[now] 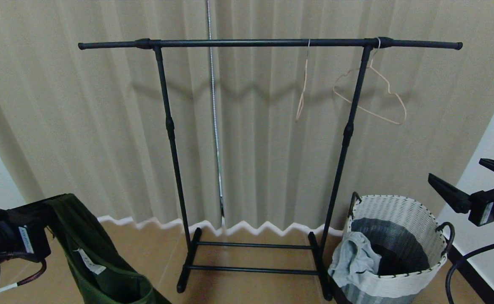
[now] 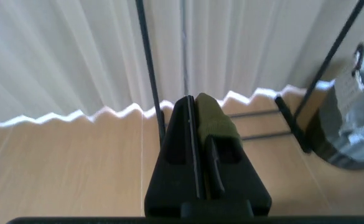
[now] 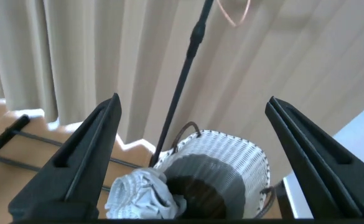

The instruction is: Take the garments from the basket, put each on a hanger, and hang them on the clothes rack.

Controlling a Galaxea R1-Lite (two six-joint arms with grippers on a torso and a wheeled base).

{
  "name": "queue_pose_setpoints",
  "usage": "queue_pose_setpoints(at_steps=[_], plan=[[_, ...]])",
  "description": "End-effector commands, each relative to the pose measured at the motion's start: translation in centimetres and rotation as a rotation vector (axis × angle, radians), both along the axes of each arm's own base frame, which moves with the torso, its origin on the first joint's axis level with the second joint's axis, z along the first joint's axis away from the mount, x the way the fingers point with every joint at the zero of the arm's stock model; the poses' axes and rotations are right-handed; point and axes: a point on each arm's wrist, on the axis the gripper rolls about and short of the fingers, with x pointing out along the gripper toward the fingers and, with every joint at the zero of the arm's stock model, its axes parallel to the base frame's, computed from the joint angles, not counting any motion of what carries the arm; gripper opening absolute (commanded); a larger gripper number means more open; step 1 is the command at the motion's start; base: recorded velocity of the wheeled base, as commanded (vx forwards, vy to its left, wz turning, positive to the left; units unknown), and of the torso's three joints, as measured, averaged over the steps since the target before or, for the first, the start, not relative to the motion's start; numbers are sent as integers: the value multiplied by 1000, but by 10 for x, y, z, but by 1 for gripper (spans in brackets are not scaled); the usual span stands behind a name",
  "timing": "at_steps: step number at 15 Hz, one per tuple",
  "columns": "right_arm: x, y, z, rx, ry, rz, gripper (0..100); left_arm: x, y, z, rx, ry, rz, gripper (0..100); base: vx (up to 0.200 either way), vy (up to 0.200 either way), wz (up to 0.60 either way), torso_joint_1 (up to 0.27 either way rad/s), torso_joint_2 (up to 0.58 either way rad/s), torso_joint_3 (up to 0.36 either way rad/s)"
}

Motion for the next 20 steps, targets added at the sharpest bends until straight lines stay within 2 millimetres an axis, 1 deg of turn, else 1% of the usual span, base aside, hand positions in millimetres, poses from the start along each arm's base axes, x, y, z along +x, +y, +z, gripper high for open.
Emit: queue_pose_setpoints(at_steps=[1, 3, 6, 8, 10, 14, 15, 17, 20], plan=[[-3, 0, -6, 1, 21, -3, 100, -7, -6, 1, -5, -21, -62, 0, 0, 0, 0, 222, -461, -295], [-7, -2, -7, 2, 19, -11, 100, -10, -10, 5, -6, -41, -100, 0, 0, 0, 0, 202, -483, -283], [-10, -8, -6, 2, 13, -51, 100, -12, -10, 7, -11, -65, -98, 0, 0, 0, 0, 201, -481, -286], [-17, -9, -15, 3, 39, -60, 100, -10, -10, 6, -14, -69, -92, 0, 0, 0, 0, 208, -488, -278], [-17, -9, -15, 3, 39, -60, 100, -9, -10, 7, -14, -71, -92, 0, 0, 0, 0, 176, -386, -217], [-17, -9, -14, 4, 33, -61, 100, -4, -9, 8, -29, -88, -76, 0, 0, 0, 0, 36, -75, -43], [-20, -9, -16, -1, 34, -67, 100, -2, -5, 8, -32, -100, -50, 0, 0, 0, 0, 0, 0, 0], [-25, -9, -16, -11, 28, -66, 100, 6, 3, 6, -20, -78, 17, 0, 0, 0, 0, 0, 0, 0], [-26, -11, -16, -9, 25, -85, 100, 17, 4, 0, -14, -32, 26, 0, 0, 0, 0, 0, 0, 0]])
